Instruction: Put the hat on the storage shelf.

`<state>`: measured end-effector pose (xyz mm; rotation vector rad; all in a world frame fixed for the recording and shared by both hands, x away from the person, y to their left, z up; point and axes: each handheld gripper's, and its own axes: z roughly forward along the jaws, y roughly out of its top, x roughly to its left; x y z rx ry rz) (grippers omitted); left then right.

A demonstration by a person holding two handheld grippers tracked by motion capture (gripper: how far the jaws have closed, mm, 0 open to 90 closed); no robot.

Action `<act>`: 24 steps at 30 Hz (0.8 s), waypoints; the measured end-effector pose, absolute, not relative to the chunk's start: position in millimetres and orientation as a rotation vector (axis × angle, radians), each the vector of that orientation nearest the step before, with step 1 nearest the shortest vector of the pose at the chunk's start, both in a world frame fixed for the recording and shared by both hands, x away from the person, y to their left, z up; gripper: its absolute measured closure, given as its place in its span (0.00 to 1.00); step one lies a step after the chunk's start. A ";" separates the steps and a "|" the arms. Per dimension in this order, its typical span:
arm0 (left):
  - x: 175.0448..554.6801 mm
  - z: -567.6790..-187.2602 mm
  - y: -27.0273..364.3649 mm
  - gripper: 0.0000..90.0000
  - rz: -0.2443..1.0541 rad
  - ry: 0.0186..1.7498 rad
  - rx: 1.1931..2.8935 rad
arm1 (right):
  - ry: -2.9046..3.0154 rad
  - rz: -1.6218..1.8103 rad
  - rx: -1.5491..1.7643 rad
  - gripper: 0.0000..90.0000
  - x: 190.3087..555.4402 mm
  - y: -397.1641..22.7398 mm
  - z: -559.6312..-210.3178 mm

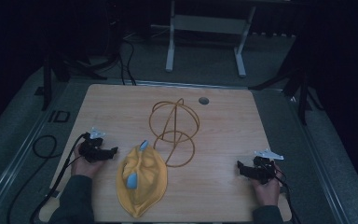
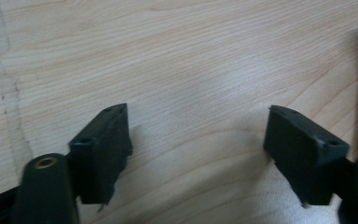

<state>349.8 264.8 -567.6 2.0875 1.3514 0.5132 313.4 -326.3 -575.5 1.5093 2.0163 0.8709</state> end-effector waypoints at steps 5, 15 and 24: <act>349.2 -562.3 269.0 0.46 0.491 1.373 2.112 | 2.016 0.871 1.510 0.15 313.4 -326.3 -575.5; 343.2 -547.6 273.1 0.52 0.379 1.346 2.181 | 2.016 0.871 1.510 0.15 313.4 -326.2 -575.5; 340.7 -519.1 264.7 0.54 0.310 1.306 2.225 | 2.016 0.871 1.510 0.15 313.4 -326.3 -575.5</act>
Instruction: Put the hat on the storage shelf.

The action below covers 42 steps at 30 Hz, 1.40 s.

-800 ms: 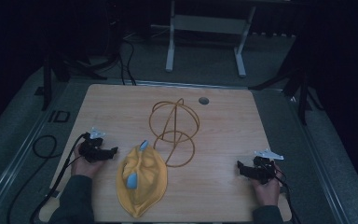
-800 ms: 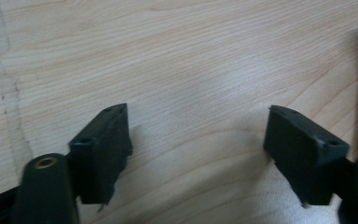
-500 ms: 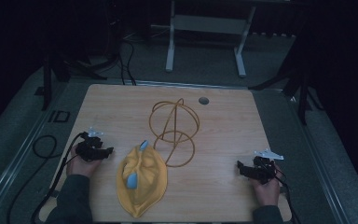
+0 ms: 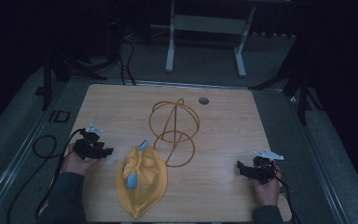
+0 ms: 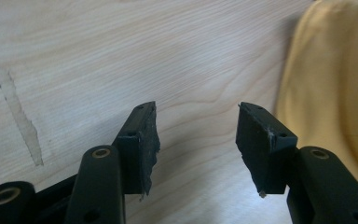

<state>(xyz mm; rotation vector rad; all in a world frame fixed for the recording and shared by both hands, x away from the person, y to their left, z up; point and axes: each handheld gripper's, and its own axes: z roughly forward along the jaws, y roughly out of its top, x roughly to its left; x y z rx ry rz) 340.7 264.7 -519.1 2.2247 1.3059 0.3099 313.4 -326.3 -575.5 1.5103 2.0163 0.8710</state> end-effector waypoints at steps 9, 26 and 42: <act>338.1 -485.3 248.6 0.57 0.254 1.217 2.304 | 2.016 0.871 1.511 0.15 313.4 -326.2 -575.5; 333.7 -436.6 226.6 0.58 0.240 1.016 2.380 | 2.015 0.871 1.512 0.15 313.4 -326.1 -575.5; 320.9 -411.8 200.0 0.54 0.096 0.949 2.422 | 2.013 0.869 1.517 0.15 313.8 -325.5 -575.3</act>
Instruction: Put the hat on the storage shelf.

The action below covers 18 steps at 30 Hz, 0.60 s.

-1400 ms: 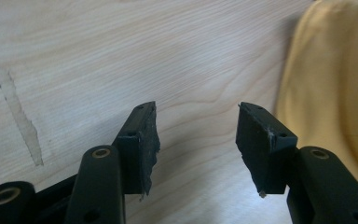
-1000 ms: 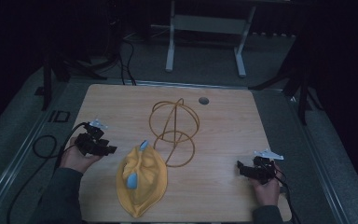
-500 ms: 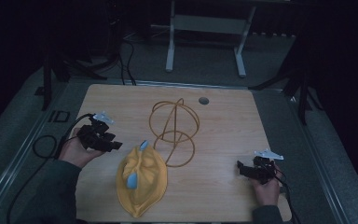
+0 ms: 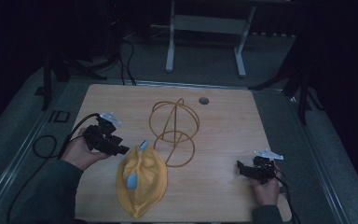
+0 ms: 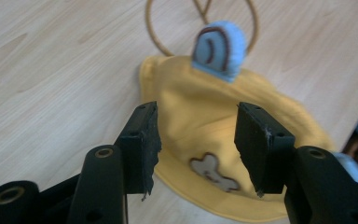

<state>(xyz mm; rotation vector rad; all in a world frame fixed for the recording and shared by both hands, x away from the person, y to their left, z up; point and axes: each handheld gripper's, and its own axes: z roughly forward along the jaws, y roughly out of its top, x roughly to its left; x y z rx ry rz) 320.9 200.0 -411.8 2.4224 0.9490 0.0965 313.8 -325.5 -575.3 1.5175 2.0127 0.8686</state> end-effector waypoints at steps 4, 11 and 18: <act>313.4 -407.1 188.0 0.51 0.136 0.917 2.444 | 2.009 0.874 1.516 0.15 314.1 -325.3 -575.6; 307.3 -404.0 169.5 0.46 0.124 0.875 2.467 | 2.010 0.870 1.517 0.15 314.3 -325.2 -575.4; 305.0 -405.6 152.9 0.42 0.092 0.871 2.516 | 2.011 0.870 1.517 0.15 314.5 -325.1 -575.4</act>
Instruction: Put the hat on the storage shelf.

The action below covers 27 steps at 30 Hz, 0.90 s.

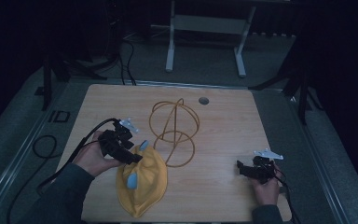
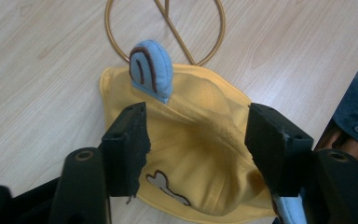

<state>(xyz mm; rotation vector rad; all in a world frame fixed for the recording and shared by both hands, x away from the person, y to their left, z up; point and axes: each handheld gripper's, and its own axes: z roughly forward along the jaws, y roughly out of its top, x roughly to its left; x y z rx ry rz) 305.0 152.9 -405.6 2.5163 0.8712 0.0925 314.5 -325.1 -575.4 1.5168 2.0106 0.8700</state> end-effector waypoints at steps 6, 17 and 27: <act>302.9 -411.2 146.2 0.40 0.073 0.879 2.530 | 2.011 0.870 1.517 0.15 314.5 -325.1 -575.4; 306.7 -426.4 141.0 0.62 -0.049 0.945 2.586 | 2.013 0.868 1.511 0.15 314.8 -325.4 -575.4; 310.3 -436.5 136.2 0.67 -0.131 1.009 2.615 | 2.013 0.869 1.509 0.15 315.0 -325.4 -575.5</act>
